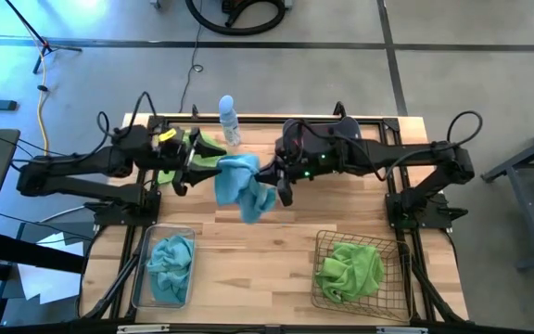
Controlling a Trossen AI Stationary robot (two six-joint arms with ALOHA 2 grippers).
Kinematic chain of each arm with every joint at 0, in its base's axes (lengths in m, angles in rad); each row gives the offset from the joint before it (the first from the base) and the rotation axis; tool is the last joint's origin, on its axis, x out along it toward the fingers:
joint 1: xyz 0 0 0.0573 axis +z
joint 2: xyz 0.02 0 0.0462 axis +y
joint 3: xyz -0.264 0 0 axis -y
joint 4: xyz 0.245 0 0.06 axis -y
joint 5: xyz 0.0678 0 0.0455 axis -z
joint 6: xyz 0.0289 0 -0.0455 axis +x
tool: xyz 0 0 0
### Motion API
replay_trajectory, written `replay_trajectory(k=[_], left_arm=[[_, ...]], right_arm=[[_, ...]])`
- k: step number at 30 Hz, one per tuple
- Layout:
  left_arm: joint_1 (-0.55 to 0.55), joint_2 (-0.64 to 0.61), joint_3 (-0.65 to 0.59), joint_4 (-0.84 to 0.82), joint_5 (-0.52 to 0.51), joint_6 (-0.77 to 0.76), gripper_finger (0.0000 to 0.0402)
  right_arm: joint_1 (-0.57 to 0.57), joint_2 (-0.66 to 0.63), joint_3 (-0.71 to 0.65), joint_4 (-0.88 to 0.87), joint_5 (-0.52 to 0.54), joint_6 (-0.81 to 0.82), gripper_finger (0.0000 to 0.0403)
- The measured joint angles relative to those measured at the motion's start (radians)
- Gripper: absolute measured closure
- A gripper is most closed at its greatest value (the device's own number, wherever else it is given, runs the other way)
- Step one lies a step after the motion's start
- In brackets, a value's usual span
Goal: Sort microfiber towel by color & place in baskets
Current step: Put the blue microfiber towel into the transparent bin
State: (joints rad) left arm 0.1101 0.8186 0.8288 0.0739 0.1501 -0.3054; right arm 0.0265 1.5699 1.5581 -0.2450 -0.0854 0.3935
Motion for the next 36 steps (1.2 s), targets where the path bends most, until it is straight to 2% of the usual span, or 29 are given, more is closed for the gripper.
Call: replay_trajectory(k=[6, 13, 21, 36], left_arm=[[0.000, 0.059, 0.041, 0.000, 0.050, -0.033, 0.0127], [0.000, 0.099, 0.053, 0.004, 0.048, -0.020, 0.0126], [-0.018, 0.155, 0.053, 0.083, 0.126, -0.084, 0.0126], [-0.048, 0.245, 0.053, 0.166, 0.157, -0.050, 0.0126]], right_arm=[[0.000, 0.015, 0.037, -0.002, -0.041, -0.040, 0.0403], [0.000, 0.016, 0.060, 0.007, -0.088, -0.062, 0.0403], [-0.018, 0.016, 0.060, 0.025, -0.091, -0.108, 0.0403], [-0.040, 0.016, 0.060, 0.063, -0.109, -0.133, 0.0403]])
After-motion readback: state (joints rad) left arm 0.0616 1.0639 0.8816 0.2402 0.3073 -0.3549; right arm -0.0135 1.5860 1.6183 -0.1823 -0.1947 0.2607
